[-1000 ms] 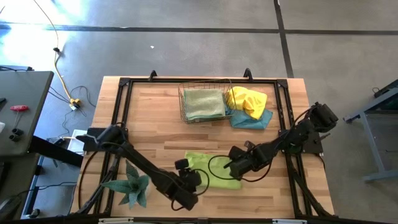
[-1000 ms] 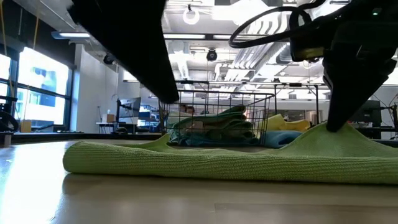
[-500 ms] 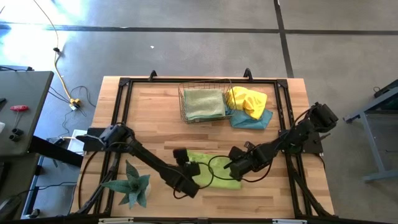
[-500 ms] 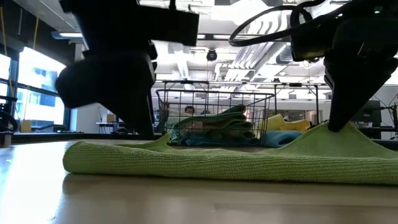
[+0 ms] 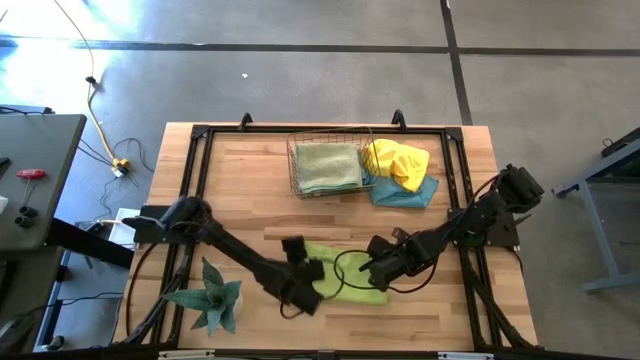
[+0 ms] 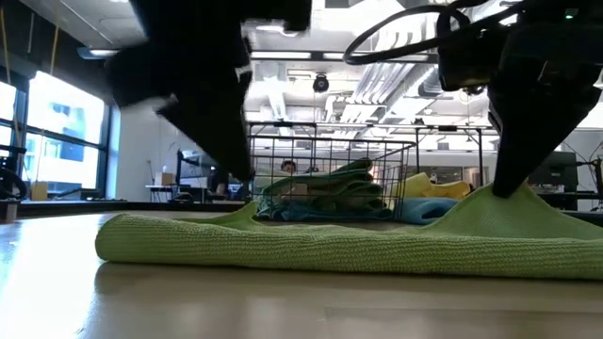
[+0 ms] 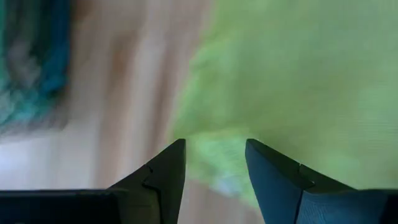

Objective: Fold microfiber towels
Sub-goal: Fold the green towel

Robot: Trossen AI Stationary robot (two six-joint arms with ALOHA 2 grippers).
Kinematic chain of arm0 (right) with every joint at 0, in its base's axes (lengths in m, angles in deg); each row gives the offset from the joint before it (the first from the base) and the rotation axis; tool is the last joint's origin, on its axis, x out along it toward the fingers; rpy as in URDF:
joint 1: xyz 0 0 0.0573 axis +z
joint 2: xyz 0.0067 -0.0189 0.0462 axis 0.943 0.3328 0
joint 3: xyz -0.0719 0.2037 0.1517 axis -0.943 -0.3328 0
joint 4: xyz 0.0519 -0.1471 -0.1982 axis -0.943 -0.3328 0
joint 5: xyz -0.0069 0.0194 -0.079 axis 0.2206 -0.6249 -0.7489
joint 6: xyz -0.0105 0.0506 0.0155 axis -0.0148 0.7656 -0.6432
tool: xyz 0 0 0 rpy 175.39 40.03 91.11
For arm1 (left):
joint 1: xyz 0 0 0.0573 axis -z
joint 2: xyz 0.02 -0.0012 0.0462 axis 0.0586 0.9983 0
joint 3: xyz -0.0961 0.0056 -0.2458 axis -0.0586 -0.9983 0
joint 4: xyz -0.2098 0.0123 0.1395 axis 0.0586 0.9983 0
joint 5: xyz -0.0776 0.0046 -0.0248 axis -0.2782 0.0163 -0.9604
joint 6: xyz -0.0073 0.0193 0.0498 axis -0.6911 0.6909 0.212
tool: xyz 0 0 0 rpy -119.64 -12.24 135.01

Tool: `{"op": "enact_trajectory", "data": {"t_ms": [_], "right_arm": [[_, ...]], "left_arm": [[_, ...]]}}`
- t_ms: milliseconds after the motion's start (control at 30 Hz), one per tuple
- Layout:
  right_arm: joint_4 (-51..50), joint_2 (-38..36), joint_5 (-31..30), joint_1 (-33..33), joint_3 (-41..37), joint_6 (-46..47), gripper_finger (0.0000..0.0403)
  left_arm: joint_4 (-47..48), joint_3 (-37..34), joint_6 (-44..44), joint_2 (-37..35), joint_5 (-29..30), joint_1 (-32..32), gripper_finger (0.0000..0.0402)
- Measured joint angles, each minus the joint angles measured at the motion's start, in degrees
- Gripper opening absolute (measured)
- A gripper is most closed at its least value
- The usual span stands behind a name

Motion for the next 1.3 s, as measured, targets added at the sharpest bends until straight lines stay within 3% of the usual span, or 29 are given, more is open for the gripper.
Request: {"op": "enact_trajectory", "data": {"t_ms": [200, 500, 867, 1100, 1300], "right_arm": [[0.72, 0.00, -0.66, -0.07, 0.02, -0.13, 0.0000], [1.14, 0.00, -0.88, -0.04, 0.02, -0.17, 0.0000], [1.31, 0.00, -0.88, 0.28, 0.02, -0.17, 0.0000], [1.14, 0.00, -1.36, 0.28, 0.02, -0.17, 0.0000], [0.07, -0.11, 0.09, 0.27, 0.03, 1.41, 0.0000]], "left_arm": [[-11.46, 0.00, 10.96, 0.02, -2.16, 1.94, 0.0156], [-8.86, -0.04, 8.61, 3.28, -3.06, -1.99, 0.0156], [12.06, -0.08, 6.70, 2.88, -0.81, -4.16, 0.0156], [17.51, 0.23, 5.61, 2.00, -0.37, -4.91, 0.0156], [19.61, 6.09, 4.73, -0.34, -0.04, -3.50, 0.0156]]}}
